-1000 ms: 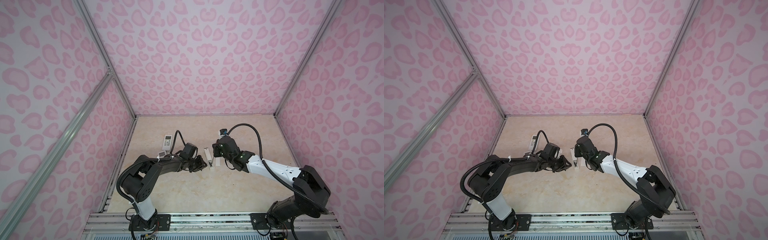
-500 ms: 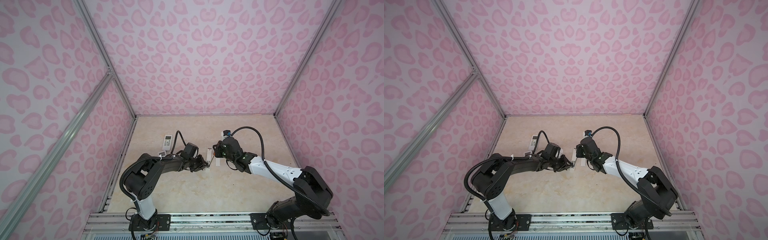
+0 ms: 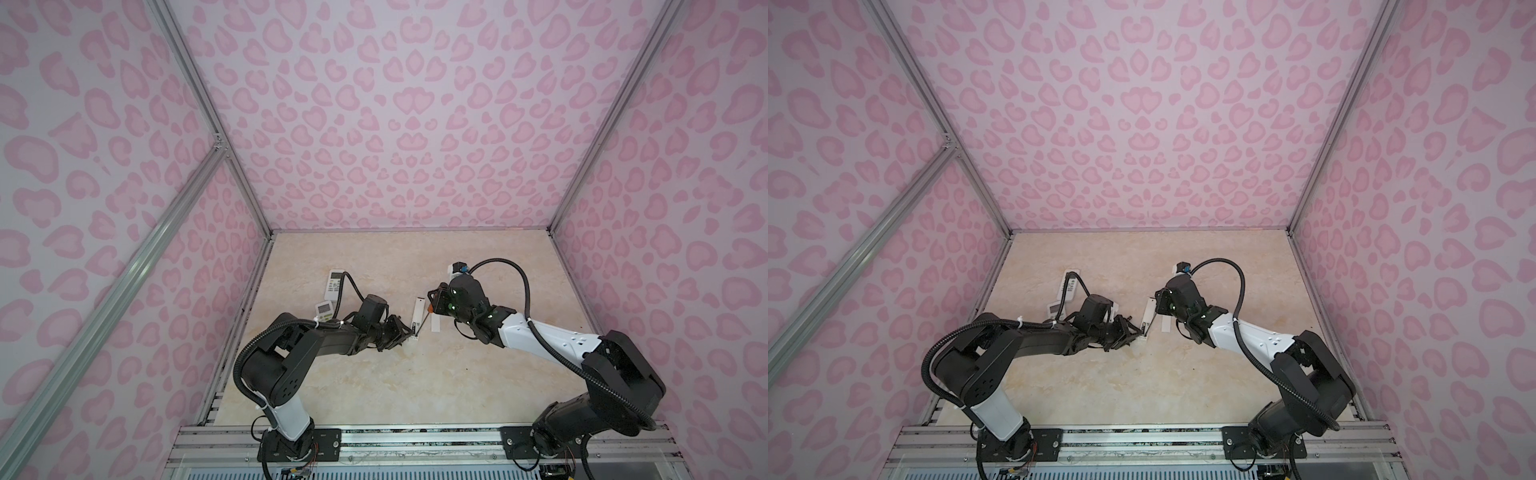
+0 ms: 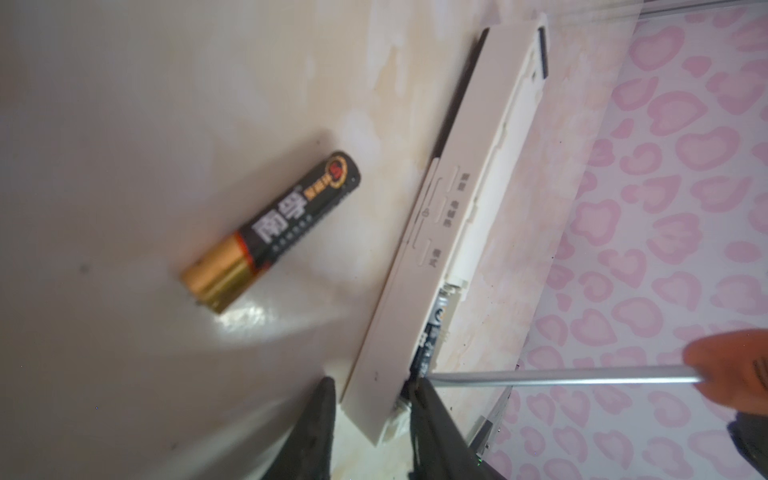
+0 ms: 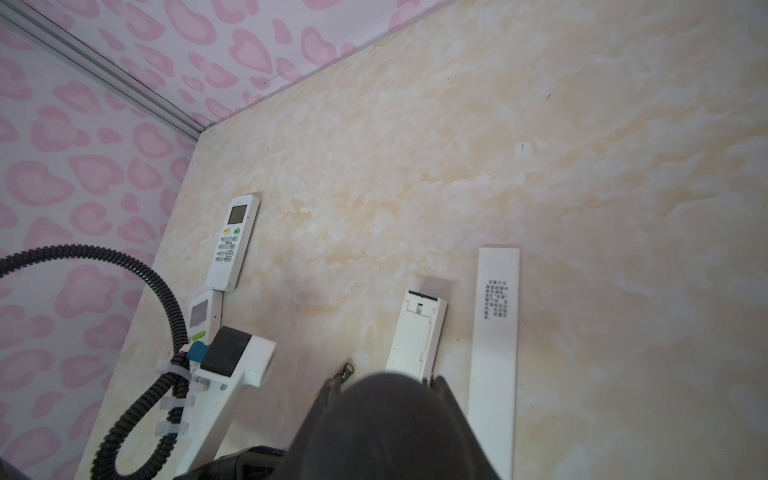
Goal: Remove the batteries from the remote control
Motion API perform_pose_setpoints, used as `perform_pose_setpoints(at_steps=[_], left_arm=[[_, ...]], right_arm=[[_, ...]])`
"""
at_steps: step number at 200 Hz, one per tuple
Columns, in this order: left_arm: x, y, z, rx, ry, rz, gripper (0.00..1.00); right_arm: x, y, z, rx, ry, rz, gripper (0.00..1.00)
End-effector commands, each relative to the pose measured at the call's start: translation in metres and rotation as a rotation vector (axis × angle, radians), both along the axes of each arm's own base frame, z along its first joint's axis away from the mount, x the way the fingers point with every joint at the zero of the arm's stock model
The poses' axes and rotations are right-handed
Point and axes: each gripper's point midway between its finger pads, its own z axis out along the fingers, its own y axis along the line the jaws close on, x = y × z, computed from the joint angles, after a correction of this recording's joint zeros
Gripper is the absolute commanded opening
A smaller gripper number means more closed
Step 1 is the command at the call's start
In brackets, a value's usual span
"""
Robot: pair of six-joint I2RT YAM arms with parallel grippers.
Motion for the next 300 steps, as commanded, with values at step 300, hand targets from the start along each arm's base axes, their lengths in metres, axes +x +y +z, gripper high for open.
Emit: perform_pose_setpoints(at_steps=[300], left_arm=[[0.0,-0.004,0.0,-0.11,-0.033,0.005,0.03]], right_arm=[[0.037,0.005,-0.003,0.075,-0.003,-0.041,0.0]])
